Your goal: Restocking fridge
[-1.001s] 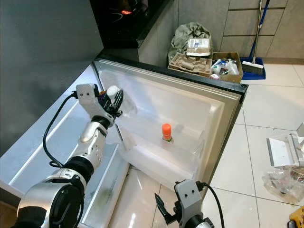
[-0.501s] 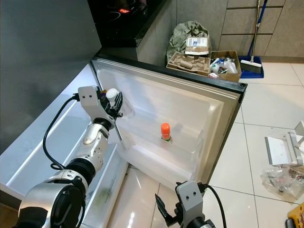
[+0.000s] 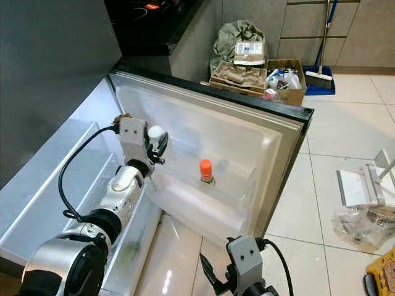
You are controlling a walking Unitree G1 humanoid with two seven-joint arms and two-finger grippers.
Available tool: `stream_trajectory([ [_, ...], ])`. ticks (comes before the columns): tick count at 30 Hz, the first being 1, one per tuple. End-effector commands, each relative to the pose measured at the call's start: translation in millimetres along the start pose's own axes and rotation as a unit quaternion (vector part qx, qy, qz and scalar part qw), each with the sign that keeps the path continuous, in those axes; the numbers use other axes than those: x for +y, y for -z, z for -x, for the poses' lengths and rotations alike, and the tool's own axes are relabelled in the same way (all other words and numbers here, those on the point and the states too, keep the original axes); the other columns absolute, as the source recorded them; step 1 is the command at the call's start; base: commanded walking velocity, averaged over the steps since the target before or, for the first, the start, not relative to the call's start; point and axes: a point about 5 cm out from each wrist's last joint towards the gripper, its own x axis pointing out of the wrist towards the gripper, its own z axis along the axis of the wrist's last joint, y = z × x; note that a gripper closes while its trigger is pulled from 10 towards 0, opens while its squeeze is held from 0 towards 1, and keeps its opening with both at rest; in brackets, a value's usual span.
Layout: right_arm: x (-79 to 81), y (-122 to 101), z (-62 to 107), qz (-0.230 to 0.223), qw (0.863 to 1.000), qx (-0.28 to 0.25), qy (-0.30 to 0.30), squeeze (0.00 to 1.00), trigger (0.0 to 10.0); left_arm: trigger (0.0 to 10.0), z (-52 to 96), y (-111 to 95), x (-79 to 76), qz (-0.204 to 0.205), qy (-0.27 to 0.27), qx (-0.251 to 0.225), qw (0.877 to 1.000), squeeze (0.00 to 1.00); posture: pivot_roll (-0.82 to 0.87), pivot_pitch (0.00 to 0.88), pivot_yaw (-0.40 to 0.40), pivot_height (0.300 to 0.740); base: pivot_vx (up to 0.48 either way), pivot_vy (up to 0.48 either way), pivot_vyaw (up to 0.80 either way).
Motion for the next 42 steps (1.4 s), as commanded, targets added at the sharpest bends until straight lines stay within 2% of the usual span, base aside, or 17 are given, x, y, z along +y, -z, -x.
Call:
stream_trajectory([
  [1,4.2,4.3,1.8,-0.007,1.000,0.012,-0.006,0.00,10.0,0.0,8.2,10.7,17.0,-0.025,-0.017,0.025,0.999,0.00,-0.16,0.304,0.142,0.740,0.000,0.000,0.00],
  [15,3.7,3.4,0.7,-0.005,1.000,0.012,-0.008,0.00,10.0,0.0,6.1,5.2,23.2,-0.044,-0.021,0.026,0.998,0.00,-0.15,0.301,0.140,0.740,0.000,0.000,0.00],
  [20,3.8,3.5,1.2,-0.005,1.000,0.012,-0.007,0.00,10.0,0.0,6.3,7.0,23.5,-0.030,-0.027,0.032,0.999,0.00,-0.16,0.302,0.141,0.740,0.000,0.000,0.00],
  [21,3.8,3.5,1.4,-0.005,1.000,0.013,-0.007,0.00,10.0,0.3,6.7,8.7,24.5,-0.017,-0.034,0.039,0.999,0.00,-0.16,0.304,0.141,0.740,0.000,0.000,0.00],
  [22,3.8,3.4,1.6,-0.005,1.000,0.013,-0.007,0.00,10.0,2.0,7.2,10.7,26.2,-0.005,-0.043,0.047,0.998,0.00,-0.16,0.304,0.142,0.740,0.000,0.000,0.00],
  [24,3.8,3.4,1.7,-0.005,1.000,0.013,-0.008,0.00,10.0,2.0,7.6,12.3,27.6,0.003,-0.050,0.054,0.997,0.00,-0.16,0.304,0.142,0.740,0.000,0.000,0.00],
  [25,4.0,3.4,1.8,-0.006,1.000,0.013,-0.007,0.00,10.0,6.5,9.0,17.1,30.1,0.000,-0.062,0.078,0.995,0.00,-0.16,0.304,0.143,0.740,0.000,0.000,0.00],
  [26,4.0,3.4,1.8,-0.006,1.000,0.013,-0.007,0.00,10.0,6.5,9.0,17.1,30.1,0.000,-0.062,0.078,0.995,0.00,-0.16,0.304,0.143,0.740,0.000,0.000,0.00],
  [27,4.0,3.4,1.7,-0.006,1.000,0.013,-0.007,0.00,10.0,9.6,9.5,19.0,30.6,-0.006,-0.064,0.088,0.994,0.00,-0.16,0.304,0.143,0.740,0.000,0.000,0.00],
  [29,4.2,3.5,1.8,-0.006,1.000,0.013,-0.008,0.00,10.0,10.0,10.6,22.7,30.7,-0.014,-0.065,0.104,0.992,0.00,-0.16,0.304,0.141,0.740,0.000,0.000,0.00],
  [32,4.5,3.4,1.5,-0.006,1.000,0.013,-0.008,0.00,10.0,10.0,11.5,25.1,31.0,-0.019,-0.068,0.114,0.991,0.00,-0.16,0.304,0.141,0.740,0.000,0.000,0.00],
  [42,3.6,2.9,1.1,-0.006,1.000,0.013,-0.008,0.00,10.0,10.0,12.3,24.7,37.3,-0.045,-0.086,0.123,0.988,0.00,-0.16,0.305,0.141,0.740,0.000,0.000,0.00],
])
